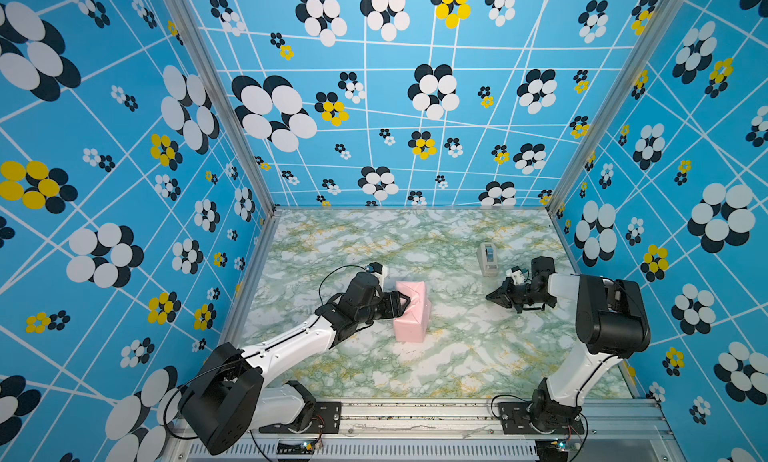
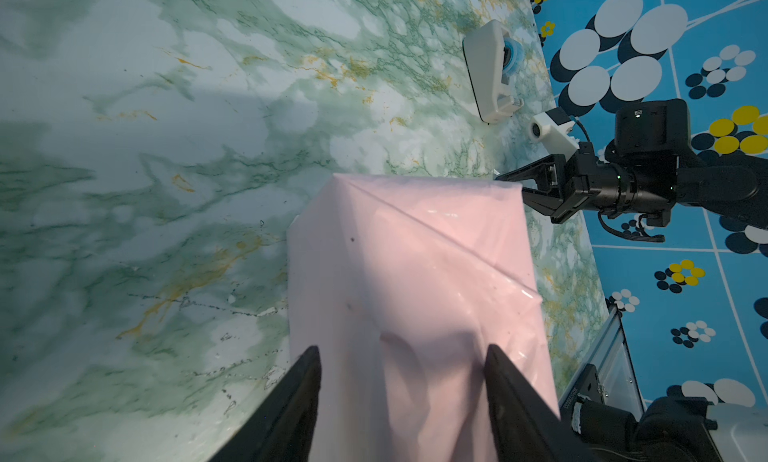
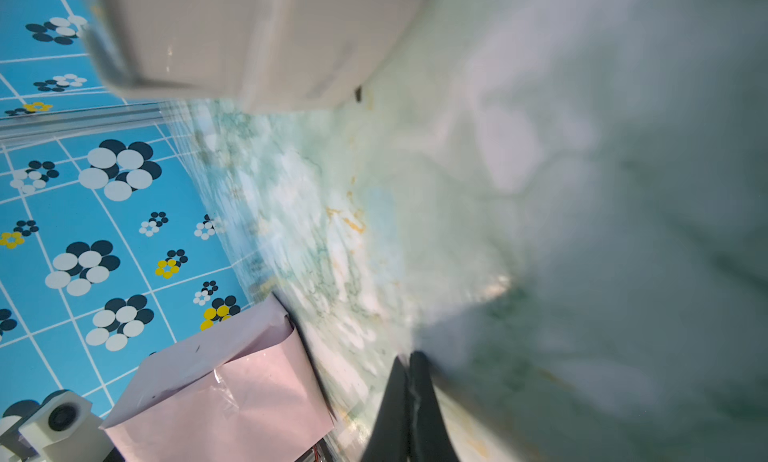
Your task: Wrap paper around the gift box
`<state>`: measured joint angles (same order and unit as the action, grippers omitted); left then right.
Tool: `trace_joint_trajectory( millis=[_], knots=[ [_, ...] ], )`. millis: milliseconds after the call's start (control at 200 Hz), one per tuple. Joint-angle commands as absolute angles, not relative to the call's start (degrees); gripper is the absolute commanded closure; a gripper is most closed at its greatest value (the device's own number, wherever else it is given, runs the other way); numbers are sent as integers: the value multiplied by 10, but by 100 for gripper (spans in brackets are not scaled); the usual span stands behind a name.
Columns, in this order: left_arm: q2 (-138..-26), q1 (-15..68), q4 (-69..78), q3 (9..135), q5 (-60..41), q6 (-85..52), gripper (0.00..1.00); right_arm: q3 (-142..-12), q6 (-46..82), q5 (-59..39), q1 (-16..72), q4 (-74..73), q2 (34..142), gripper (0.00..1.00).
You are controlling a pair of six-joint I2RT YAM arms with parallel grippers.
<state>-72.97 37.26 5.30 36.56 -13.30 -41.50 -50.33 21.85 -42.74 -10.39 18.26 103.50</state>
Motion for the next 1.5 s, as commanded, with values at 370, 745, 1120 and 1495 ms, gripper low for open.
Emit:
trace_joint_trajectory(
  millis=[370, 745, 1120, 1495],
  knots=[
    [-761, 385, -8, 376, -105, -395, 37, -470, 236, -554, -9, 183, 752, 100],
    [-772, 391, -9, 389, -108, -382, 37, -611, 60, -557, 169, 463, 734, 100],
    [-775, 395, -6, 391, -109, -376, 37, -789, -16, -490, 302, 598, 900, 100],
    [-778, 395, 0, 390, -109, -376, 37, -874, -76, -493, 302, 676, 1016, 100]
  ],
)
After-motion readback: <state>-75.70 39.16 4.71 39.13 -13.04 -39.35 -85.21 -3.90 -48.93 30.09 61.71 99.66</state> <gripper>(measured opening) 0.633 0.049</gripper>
